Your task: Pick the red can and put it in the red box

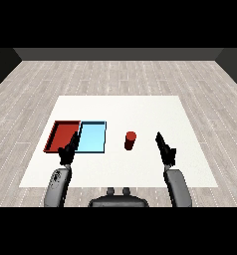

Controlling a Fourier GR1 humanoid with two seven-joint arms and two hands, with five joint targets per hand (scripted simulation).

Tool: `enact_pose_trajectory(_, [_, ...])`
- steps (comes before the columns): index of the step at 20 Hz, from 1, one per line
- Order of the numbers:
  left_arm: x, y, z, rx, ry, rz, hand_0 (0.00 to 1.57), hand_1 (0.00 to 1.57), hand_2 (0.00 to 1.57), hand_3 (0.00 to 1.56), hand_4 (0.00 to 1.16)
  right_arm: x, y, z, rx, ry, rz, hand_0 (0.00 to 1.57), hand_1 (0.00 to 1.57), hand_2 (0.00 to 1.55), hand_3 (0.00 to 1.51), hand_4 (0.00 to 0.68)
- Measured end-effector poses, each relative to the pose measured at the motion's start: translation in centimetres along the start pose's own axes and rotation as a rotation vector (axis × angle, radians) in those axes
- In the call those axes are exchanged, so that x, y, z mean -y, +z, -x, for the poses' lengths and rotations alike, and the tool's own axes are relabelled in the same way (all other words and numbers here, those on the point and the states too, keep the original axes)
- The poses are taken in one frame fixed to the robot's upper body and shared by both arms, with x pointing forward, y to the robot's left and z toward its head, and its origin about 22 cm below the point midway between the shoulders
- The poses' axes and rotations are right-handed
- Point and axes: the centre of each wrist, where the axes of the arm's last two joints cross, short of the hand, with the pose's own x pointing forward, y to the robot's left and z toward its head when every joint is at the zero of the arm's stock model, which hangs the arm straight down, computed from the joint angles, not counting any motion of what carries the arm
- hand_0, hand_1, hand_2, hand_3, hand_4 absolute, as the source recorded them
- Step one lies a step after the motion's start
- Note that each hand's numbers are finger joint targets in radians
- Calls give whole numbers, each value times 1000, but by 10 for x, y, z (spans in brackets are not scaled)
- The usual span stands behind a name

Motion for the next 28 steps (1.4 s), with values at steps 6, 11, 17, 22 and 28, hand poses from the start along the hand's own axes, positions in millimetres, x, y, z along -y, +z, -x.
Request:
enact_pose_trajectory(6, [2,-3,2,16,2,-35,0,0,0,0,0,-9,-8,-3,6,-4,34,0,0,0,0,0])
enact_pose_trajectory(11, [0,-2,-14,288,59,-68,0,0,0,0,0,-15,-14,-19,205,-118,-4,0,0,0,0,0])
enact_pose_trajectory(17, [0,5,-8,386,92,-78,0,0,0,0,0,-11,-10,-4,284,-148,-23,0,0,0,0,0])
enact_pose_trajectory(22, [6,5,-8,414,97,-77,0,0,0,0,0,-17,-13,-4,296,-158,-17,0,0,0,0,0])
enact_pose_trajectory(28, [-1,3,-7,425,93,-75,0,0,0,0,0,-15,-24,4,302,-171,-8,0,0,0,0,0])
